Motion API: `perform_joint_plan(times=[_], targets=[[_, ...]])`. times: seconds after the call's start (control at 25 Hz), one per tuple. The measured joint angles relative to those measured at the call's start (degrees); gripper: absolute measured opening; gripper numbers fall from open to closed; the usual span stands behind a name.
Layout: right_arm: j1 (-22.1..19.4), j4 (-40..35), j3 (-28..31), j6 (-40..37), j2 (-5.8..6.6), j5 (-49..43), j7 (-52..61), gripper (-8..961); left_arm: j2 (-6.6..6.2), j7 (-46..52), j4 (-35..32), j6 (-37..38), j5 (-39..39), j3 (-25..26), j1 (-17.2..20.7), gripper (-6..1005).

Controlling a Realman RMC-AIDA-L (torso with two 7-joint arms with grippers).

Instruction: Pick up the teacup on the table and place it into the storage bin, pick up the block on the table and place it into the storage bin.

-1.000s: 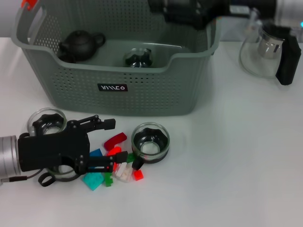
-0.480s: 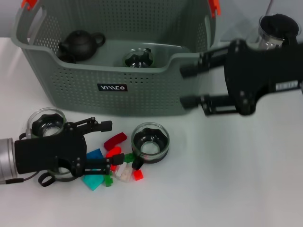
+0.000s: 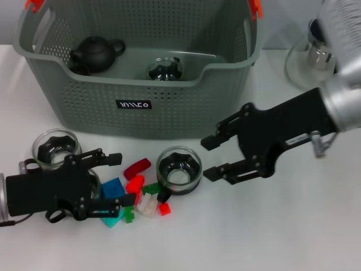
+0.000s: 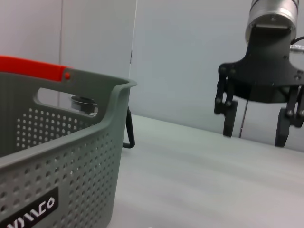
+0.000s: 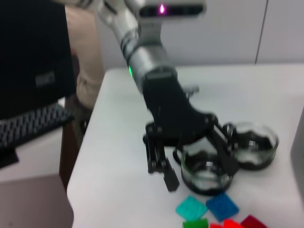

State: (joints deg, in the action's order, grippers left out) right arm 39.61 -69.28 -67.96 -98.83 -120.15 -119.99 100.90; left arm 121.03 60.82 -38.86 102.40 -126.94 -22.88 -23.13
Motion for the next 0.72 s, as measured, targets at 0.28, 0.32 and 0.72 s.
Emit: perform_joint_plan(times=[0.28,0.32,0.72], targets=[[5.7,6.53,-5.44,5.47,-0.06,-5.31,0.4,552,0.15,-0.69,-0.24,-0.48,-0.04,0.12,0.59,905],[6.42,7.5,-6.13,6.31,-0.06,-5.8,0.4,551,0.16,-0.7,-0.22,-0.54,-0.05,0.1,0.59,905],[12.54,13.82,-17.77,16.78,-0.28,-9.81,2.1,550,0.33,-0.87,0.23,-1.54,-0.06,0.08,0.7,905]])
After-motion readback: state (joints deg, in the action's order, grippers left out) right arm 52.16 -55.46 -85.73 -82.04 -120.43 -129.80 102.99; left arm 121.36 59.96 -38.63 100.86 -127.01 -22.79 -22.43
